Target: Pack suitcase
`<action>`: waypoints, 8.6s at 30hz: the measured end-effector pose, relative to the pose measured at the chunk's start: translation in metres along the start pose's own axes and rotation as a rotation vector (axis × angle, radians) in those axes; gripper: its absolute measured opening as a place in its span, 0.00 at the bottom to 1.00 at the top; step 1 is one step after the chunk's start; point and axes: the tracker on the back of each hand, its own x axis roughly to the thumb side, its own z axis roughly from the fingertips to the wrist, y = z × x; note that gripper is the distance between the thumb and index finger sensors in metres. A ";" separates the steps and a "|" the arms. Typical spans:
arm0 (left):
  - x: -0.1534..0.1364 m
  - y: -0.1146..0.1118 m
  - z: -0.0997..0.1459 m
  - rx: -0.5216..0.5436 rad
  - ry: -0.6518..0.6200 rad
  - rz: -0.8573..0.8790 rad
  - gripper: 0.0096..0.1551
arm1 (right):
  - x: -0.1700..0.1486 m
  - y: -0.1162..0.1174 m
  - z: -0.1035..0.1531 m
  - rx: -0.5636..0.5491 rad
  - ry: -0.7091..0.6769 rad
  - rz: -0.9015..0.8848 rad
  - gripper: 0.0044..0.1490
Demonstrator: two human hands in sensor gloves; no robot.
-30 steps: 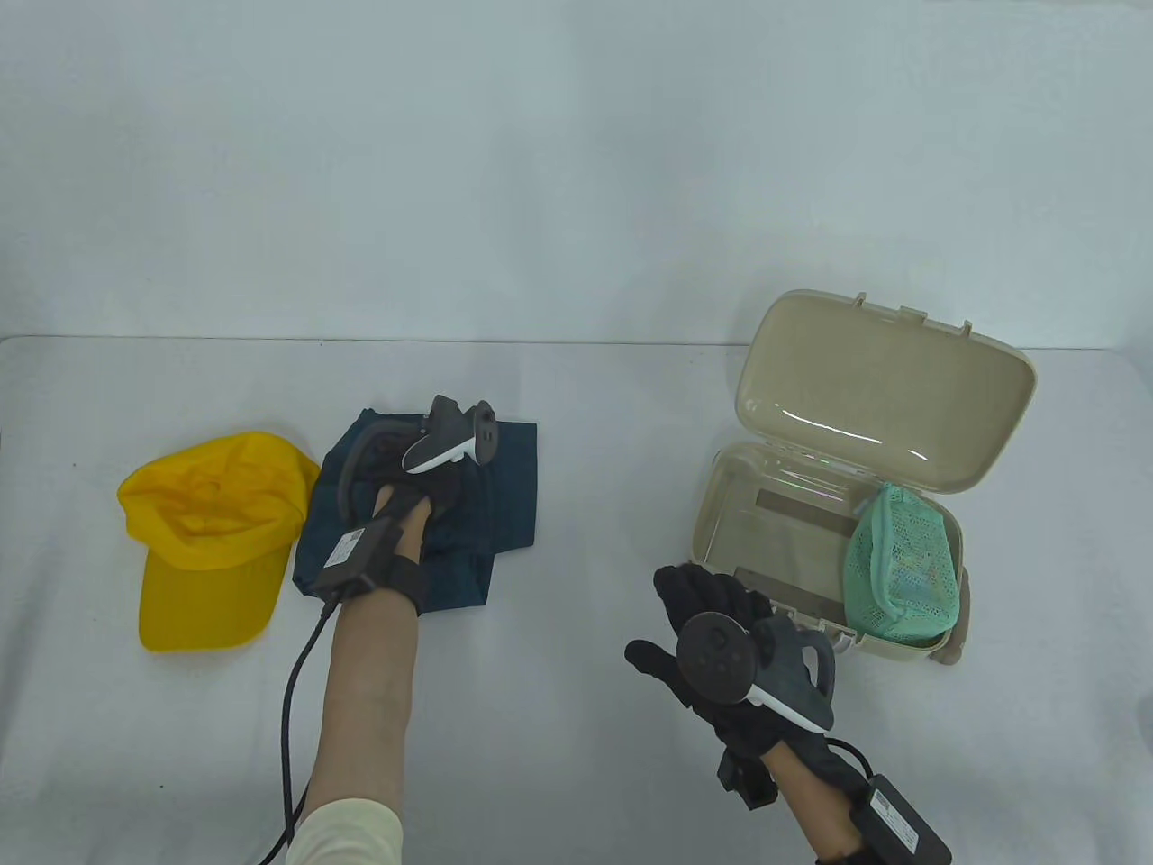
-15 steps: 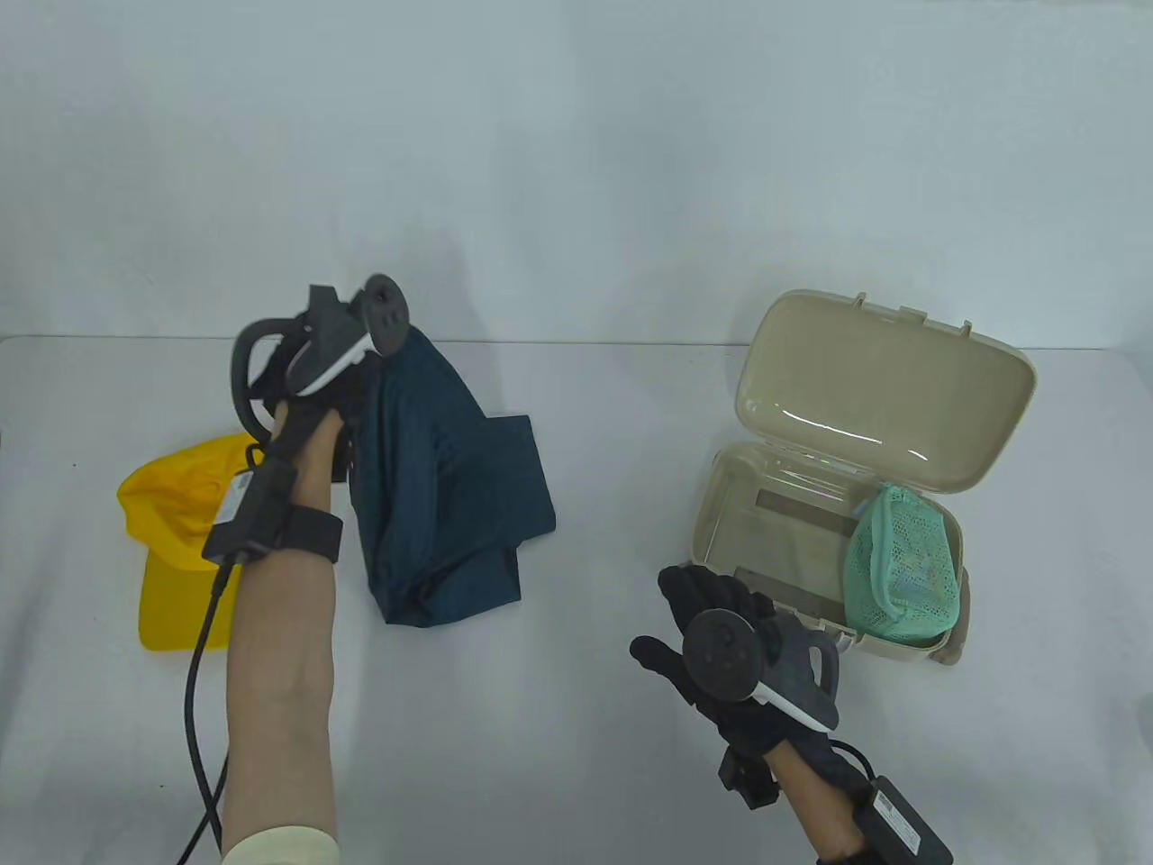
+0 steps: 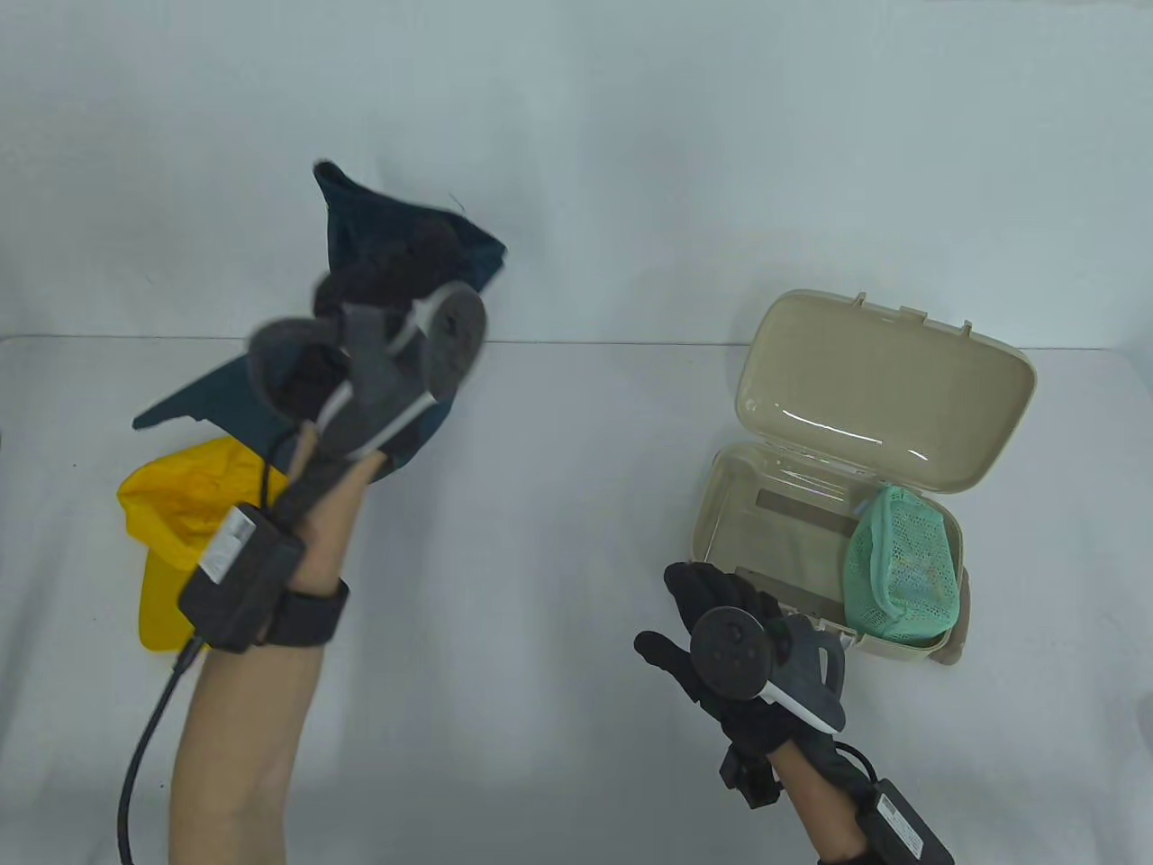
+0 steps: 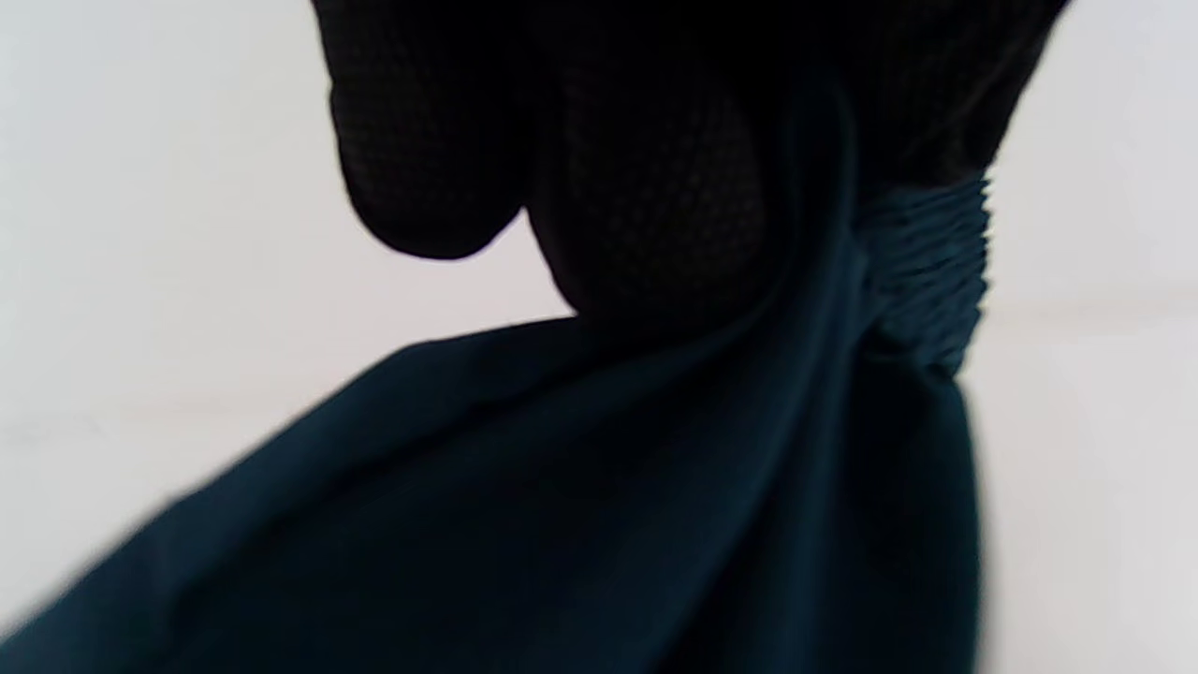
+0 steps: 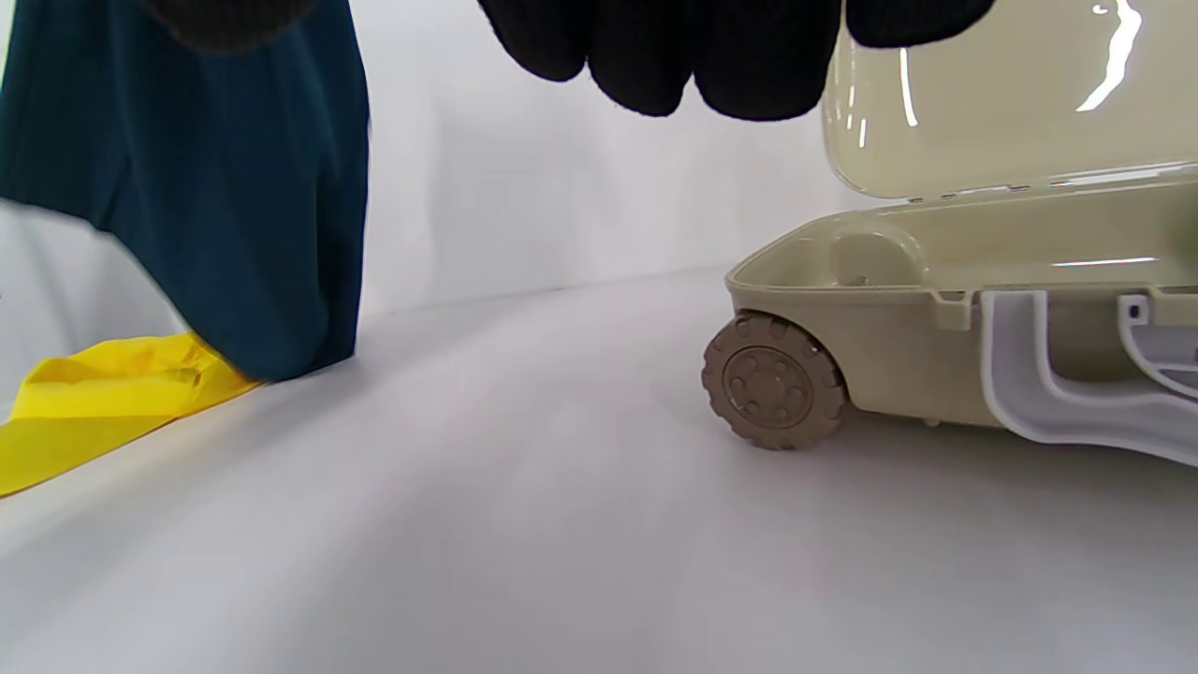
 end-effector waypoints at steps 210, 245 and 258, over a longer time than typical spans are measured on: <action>-0.122 -0.262 0.056 -1.022 0.024 0.031 0.60 | 0.048 0.086 -0.224 0.549 0.248 0.252 0.63; -0.079 -0.198 0.229 -1.203 -0.472 -0.657 0.46 | 0.040 0.106 -0.041 0.430 -0.262 0.597 0.50; -0.089 -0.205 0.222 -1.156 -0.435 -0.601 0.22 | 0.050 0.112 -0.029 0.330 -0.305 0.699 0.30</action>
